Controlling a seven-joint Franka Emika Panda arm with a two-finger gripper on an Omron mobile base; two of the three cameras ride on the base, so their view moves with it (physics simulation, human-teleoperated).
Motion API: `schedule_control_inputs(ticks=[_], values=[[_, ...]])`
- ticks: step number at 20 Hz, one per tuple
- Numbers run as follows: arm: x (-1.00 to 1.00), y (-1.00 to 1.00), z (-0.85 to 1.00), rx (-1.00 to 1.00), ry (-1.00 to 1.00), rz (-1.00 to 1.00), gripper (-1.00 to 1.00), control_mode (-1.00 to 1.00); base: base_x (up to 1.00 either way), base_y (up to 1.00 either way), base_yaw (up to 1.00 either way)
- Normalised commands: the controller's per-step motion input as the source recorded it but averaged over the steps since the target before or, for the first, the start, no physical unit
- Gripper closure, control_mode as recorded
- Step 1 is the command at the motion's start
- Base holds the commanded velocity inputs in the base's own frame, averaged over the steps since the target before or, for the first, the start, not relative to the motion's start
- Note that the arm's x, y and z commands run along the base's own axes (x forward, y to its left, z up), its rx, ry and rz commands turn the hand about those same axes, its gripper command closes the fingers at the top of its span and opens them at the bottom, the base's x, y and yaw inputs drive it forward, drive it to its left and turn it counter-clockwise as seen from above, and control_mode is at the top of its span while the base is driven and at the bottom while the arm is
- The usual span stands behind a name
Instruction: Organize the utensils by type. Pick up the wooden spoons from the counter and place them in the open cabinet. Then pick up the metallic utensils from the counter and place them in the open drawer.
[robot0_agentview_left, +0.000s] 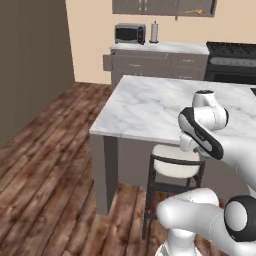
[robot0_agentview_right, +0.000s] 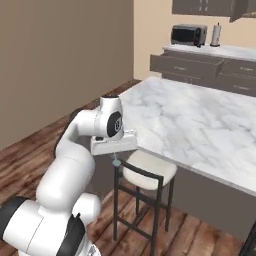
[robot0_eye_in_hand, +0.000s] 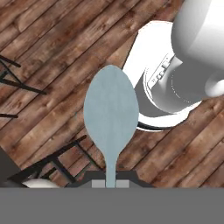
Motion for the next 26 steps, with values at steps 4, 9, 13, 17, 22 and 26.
schedule_control_inputs(ticks=[4,9,13,17,22,26], values=[[0.0,0.0,0.0,0.0,0.0,0.0,1.0,1.0,0.55,1.0,0.0],[0.0,0.0,0.0,0.0,0.0,0.0,1.0,1.0,0.56,1.0,0.0],[0.0,0.0,0.0,0.0,0.0,0.0,1.0,1.0,0.56,1.0,0.0],[0.0,0.0,0.0,0.0,0.0,0.0,1.0,1.0,0.58,1.0,-0.01],[0.0,0.0,0.0,0.0,0.0,0.0,1.0,1.0,0.67,0.96,-0.11],[0.0,0.0,0.0,0.0,0.0,0.0,1.0,1.0,0.89,0.67,-0.29]])
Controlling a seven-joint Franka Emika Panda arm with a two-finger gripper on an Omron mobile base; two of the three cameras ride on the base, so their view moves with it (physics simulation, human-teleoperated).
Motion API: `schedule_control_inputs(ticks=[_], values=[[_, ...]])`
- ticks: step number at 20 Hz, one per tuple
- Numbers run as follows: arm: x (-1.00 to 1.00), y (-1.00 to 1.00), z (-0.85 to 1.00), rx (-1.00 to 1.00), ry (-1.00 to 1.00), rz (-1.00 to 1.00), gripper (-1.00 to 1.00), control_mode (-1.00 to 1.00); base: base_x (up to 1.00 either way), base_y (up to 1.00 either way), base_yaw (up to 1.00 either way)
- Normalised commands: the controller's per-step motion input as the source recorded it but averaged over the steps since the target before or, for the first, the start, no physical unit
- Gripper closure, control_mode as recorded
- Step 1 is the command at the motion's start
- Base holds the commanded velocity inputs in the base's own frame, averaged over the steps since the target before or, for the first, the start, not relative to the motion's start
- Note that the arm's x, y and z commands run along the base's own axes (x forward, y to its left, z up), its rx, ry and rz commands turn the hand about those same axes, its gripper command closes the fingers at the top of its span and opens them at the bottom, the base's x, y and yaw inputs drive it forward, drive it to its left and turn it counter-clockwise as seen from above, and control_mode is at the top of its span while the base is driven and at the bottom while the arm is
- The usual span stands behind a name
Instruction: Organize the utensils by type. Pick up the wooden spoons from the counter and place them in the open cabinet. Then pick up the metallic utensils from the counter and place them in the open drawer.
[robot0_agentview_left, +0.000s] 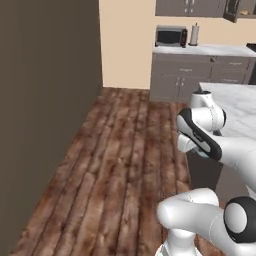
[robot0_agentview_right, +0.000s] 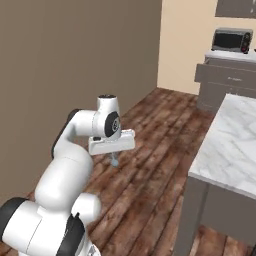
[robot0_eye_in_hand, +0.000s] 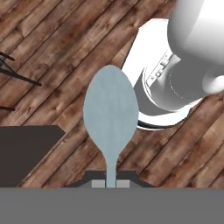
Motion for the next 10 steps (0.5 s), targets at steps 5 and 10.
schedule_control_inputs(ticks=[5,10], values=[[0.0,0.0,0.0,0.0,0.0,0.0,1.0,1.0,1.0,0.49,-0.31],[0.0,0.0,0.0,0.0,0.0,0.0,1.0,1.0,0.96,0.48,-0.47]])
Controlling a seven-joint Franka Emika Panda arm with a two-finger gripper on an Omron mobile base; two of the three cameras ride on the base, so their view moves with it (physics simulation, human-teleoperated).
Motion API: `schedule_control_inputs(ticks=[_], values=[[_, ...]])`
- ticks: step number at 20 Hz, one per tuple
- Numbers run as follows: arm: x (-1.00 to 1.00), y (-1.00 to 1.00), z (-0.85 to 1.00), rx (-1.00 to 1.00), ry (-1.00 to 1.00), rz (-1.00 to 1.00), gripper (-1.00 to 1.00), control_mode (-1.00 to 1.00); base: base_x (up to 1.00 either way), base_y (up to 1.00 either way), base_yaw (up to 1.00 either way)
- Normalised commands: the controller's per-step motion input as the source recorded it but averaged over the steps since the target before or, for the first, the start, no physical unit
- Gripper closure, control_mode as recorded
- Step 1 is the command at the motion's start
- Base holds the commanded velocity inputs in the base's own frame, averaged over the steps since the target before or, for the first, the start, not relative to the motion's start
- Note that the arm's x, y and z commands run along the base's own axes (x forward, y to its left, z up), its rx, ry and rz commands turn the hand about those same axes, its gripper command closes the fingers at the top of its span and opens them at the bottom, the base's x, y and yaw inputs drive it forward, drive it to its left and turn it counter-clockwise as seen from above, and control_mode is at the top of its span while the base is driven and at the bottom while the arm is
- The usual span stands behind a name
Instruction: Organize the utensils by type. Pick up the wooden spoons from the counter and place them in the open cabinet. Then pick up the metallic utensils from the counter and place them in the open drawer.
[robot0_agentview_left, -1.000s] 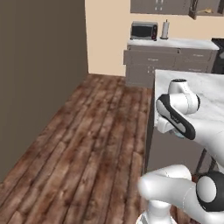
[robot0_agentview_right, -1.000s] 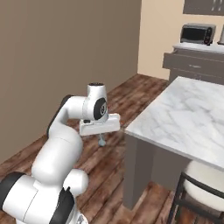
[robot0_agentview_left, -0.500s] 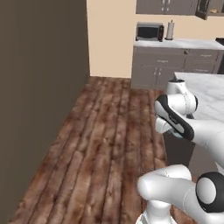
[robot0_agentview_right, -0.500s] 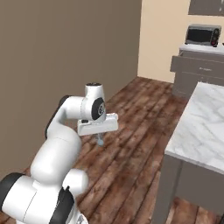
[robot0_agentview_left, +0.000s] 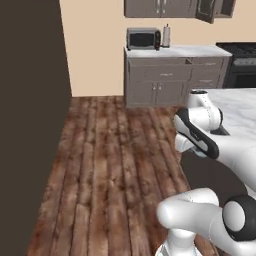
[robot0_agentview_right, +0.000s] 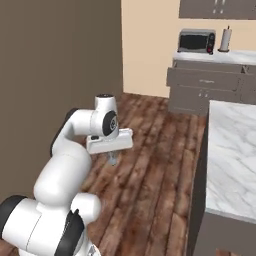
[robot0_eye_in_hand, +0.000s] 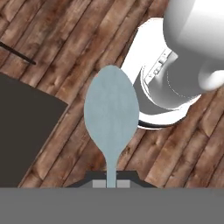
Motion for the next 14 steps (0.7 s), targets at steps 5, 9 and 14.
schedule_control_inputs(ticks=[5,9,14], values=[[0.0,0.0,0.0,0.0,0.0,0.0,1.0,1.0,0.97,0.48,-0.45],[0.0,0.0,0.0,0.0,0.0,0.0,1.0,1.0,1.0,0.49,-0.41],[0.0,0.0,0.0,0.0,0.0,0.0,1.0,1.0,1.0,0.49,-0.41]])
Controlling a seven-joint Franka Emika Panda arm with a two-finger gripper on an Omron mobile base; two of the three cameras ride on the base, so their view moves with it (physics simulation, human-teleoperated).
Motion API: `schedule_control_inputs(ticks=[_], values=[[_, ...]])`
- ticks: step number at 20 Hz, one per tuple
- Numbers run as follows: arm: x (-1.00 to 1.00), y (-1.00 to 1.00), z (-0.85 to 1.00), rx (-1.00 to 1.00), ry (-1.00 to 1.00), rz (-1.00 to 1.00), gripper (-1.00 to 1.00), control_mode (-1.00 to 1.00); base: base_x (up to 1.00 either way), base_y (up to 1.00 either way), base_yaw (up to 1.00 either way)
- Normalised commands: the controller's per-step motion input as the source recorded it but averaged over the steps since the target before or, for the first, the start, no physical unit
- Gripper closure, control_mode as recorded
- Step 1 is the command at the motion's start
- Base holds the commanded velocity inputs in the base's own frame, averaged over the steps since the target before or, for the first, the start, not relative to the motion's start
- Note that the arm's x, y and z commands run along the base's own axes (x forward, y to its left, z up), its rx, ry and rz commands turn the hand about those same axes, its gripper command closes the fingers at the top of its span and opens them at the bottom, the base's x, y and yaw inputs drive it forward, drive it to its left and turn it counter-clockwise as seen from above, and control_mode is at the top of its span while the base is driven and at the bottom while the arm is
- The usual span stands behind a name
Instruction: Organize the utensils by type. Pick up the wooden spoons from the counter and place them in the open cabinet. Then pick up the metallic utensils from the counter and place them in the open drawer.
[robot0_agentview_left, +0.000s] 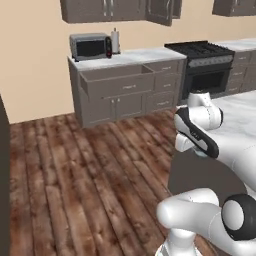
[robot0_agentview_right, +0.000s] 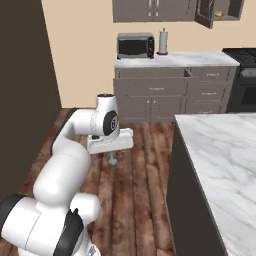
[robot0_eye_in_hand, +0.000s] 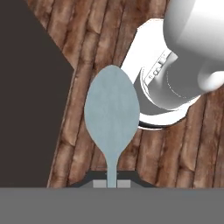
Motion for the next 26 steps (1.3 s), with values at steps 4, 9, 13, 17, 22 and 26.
schedule_control_inputs(ticks=[4,9,13,17,22,26], values=[[0.0,0.0,0.0,0.0,0.0,0.0,1.0,1.0,0.94,0.64,-0.28],[0.0,0.0,0.0,0.0,0.0,0.0,1.0,1.0,0.91,0.69,-0.26],[0.0,0.0,0.0,0.0,0.0,0.0,1.0,1.0,0.88,0.73,-0.24],[0.0,0.0,0.0,0.0,0.0,0.0,1.0,1.0,0.81,0.86,-0.16],[0.0,0.0,0.0,0.0,0.0,0.0,1.0,1.0,0.74,0.98,-0.04],[0.0,0.0,0.0,0.0,0.0,0.0,1.0,1.0,0.79,0.95,-0.04]])
